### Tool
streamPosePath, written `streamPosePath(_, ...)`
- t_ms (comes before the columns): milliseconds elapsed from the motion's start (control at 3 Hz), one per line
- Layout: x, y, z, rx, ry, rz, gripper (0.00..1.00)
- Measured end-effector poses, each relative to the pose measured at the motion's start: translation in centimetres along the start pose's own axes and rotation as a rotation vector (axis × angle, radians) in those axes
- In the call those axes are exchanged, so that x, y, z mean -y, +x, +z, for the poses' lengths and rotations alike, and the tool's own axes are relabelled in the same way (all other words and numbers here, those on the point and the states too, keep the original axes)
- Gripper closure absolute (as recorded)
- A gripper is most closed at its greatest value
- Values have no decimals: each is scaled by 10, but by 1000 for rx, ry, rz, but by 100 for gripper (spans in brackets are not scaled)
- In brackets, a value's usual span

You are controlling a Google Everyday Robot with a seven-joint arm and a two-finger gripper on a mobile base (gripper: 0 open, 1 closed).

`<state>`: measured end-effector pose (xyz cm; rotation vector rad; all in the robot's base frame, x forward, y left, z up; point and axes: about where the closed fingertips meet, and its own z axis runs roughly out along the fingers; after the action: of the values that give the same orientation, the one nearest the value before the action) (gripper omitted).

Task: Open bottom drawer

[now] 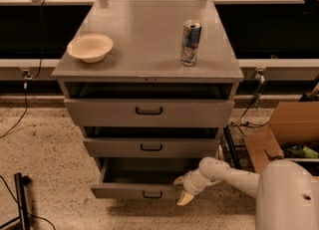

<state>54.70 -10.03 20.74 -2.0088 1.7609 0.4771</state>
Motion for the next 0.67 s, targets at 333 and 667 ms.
streamPosePath(333,-4,-34,-1,49,3,-64,33)
streamPosePath(667,0,-56,-9,59,38,-112,15)
